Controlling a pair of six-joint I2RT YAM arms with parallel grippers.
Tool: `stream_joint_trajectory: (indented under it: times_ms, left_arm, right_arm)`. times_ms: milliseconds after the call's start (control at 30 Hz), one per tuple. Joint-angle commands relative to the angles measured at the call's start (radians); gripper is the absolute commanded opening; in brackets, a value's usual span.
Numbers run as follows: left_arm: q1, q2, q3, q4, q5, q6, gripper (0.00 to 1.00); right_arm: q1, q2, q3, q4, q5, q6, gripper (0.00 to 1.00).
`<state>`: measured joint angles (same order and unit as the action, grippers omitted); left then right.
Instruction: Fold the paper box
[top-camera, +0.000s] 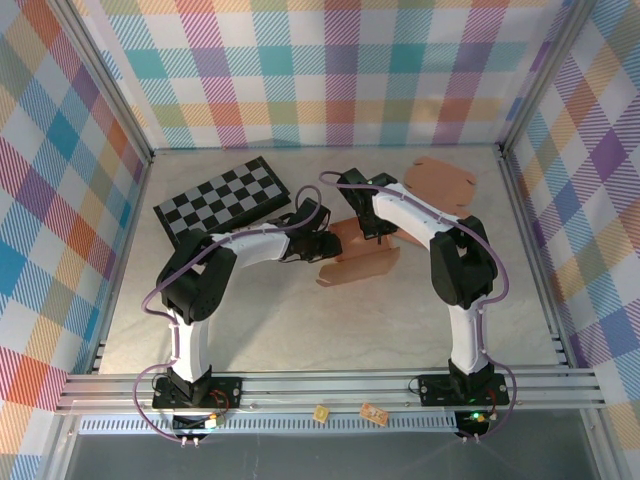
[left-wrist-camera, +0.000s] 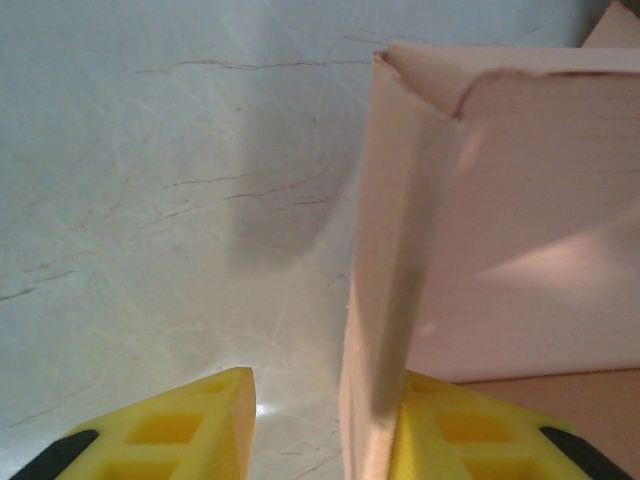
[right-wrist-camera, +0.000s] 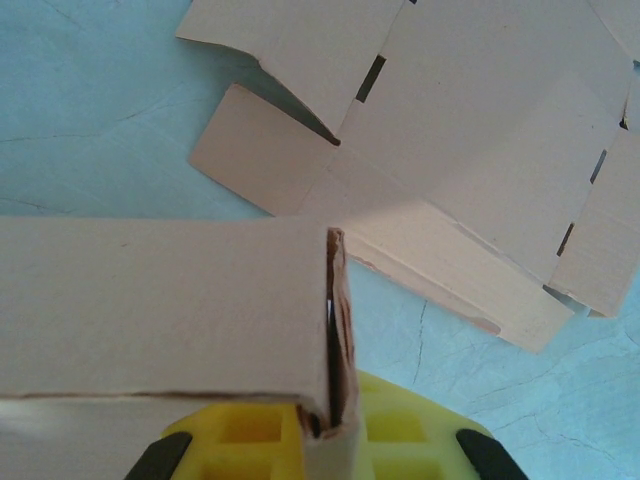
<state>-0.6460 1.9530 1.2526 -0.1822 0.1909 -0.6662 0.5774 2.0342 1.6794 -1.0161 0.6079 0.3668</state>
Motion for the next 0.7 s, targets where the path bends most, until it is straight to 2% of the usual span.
stream_joint_trajectory:
  times_ms: [0,200,333,400,567,667]
  left_arm:
    - [-0.012,0.016,0.007,0.03,0.022,-0.009,0.34]
    - [-0.021,0.061,0.049,0.008,0.042,0.018,0.3]
    - [-0.042,0.069,0.063,-0.034,0.009,0.043,0.25]
    - [-0.047,0.072,0.062,-0.054,-0.016,0.045,0.2]
    - [-0.062,0.075,0.085,-0.177,-0.137,0.046,0.0]
    - [-0.072,0.071,0.088,-0.214,-0.187,0.044,0.0]
  right_arm:
    - [0.007,0.007,0.023,-0.027,0.0,0.018,0.0]
    - [0.007,0.006,0.019,-0.029,-0.003,0.015,0.0]
    - [0.007,0.004,0.019,-0.031,-0.001,0.015,0.0]
    - [0.007,0.004,0.02,-0.03,-0.001,0.015,0.0]
    - [0.009,0.003,0.022,-0.03,0.003,0.016,0.0]
    - [0.01,0.0,0.021,-0.029,0.003,0.018,0.0]
